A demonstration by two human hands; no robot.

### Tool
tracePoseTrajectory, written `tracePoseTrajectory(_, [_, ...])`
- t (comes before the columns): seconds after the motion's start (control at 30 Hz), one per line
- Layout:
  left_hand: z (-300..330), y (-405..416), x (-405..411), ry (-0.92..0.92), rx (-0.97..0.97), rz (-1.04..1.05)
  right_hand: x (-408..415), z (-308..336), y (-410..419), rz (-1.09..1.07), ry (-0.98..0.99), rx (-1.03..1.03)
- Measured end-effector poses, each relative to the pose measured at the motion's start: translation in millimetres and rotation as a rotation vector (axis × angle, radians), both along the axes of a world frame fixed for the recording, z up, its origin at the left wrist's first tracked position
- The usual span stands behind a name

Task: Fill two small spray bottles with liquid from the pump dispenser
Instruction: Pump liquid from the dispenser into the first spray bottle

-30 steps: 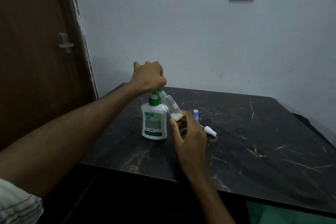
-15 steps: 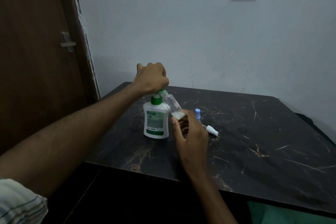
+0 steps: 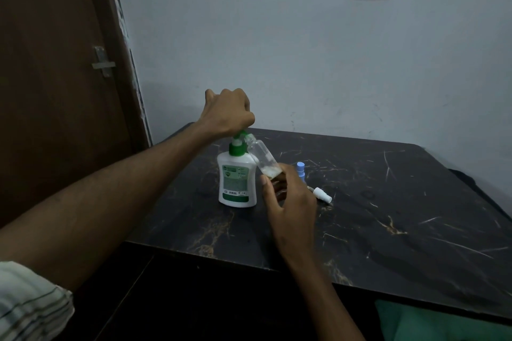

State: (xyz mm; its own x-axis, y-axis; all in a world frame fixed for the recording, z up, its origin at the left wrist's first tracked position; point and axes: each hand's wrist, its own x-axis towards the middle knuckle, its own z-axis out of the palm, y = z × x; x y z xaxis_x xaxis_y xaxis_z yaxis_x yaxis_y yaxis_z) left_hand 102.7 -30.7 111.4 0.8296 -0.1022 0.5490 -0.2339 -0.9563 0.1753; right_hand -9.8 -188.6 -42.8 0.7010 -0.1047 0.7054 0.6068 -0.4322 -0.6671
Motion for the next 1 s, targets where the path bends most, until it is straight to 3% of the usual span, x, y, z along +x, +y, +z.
tracePoseTrajectory(0.27, [3.5,-2.8,-2.8,0.021,0.074,-0.020,0.3,-1.2,-0.5,-0.007,-0.012,0.010])
tracePoseTrajectory(1.0, [3.4,0.1,1.9,0.019,0.052,-0.004,-1.7,2.1,-1.0,-0.012,-0.022,0.003])
